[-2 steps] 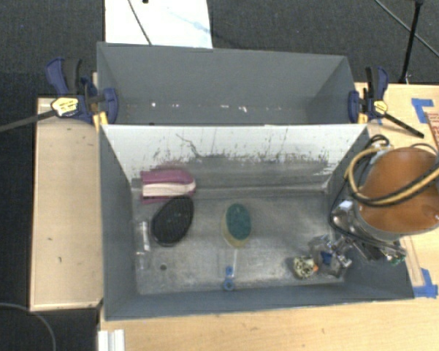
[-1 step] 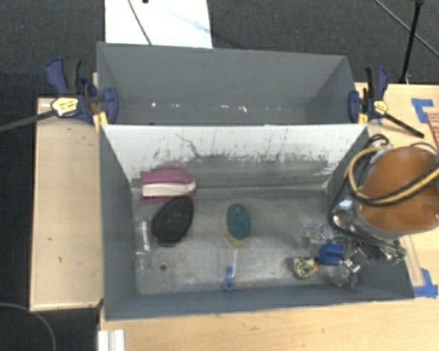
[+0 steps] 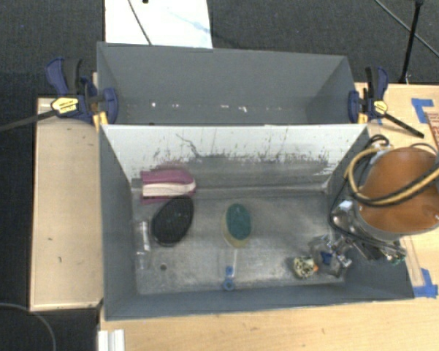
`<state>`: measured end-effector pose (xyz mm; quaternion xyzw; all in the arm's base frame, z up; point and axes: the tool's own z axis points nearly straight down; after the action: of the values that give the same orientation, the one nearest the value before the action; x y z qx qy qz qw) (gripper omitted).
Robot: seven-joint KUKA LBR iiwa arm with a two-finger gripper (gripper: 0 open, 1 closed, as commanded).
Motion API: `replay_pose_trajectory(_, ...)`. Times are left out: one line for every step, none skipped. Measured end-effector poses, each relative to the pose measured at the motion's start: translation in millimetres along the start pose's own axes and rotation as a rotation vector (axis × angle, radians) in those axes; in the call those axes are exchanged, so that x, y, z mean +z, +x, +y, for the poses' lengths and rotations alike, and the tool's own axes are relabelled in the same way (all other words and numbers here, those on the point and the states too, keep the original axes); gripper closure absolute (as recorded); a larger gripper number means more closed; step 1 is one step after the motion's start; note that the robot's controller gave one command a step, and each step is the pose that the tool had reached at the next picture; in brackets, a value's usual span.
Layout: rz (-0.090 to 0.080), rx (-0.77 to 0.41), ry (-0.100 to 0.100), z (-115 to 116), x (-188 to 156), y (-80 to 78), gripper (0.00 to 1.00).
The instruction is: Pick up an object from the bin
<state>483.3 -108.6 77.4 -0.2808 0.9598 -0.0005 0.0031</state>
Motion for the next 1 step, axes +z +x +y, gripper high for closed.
replay_pose_trajectory(-0.002,-0.001,0.001,-0.5,-0.5,-1.0,0.00)
